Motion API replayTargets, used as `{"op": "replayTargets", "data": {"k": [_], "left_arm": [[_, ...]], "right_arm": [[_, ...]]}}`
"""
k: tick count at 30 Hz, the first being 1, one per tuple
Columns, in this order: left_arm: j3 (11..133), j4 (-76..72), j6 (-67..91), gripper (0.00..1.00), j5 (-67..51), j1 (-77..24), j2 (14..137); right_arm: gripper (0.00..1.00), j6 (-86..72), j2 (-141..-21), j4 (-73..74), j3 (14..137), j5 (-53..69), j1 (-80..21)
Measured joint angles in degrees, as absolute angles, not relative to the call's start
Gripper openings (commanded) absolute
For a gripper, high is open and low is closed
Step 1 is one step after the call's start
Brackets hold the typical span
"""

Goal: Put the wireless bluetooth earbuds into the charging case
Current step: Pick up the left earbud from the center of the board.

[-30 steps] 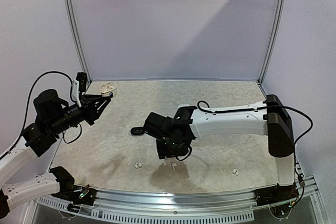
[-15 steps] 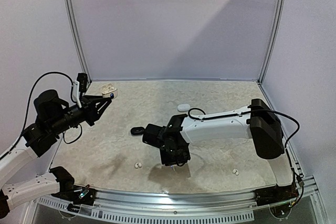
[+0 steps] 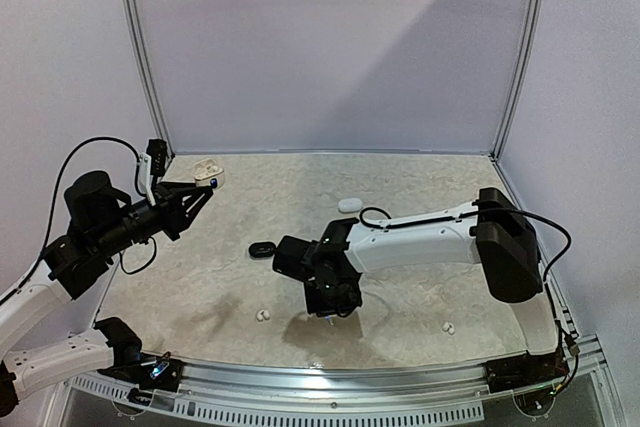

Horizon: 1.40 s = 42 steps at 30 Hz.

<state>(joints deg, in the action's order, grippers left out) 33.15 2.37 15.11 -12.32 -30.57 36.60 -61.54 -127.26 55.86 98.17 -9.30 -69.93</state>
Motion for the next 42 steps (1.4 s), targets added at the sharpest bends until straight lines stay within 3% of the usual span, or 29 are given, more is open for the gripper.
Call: {"op": "replayTargets", "data": {"k": [26, 37, 42], "left_arm": [[33.12, 2.37, 15.31, 0.00, -12.73, -30.57, 36.64], [33.12, 2.37, 15.33, 0.00, -12.91, -30.57, 36.73], [33.12, 2.37, 15.31, 0.00, -12.95, -30.57, 36.73]], "right_arm": [[0.28, -62.13, -125.75, 55.33, 95.92, -6.96, -69.87], [0.25, -61.34, -125.75, 55.79, 95.92, -6.90, -70.06], [0.18, -60.20, -125.78, 55.66, 95.92, -6.76, -70.06]]}}
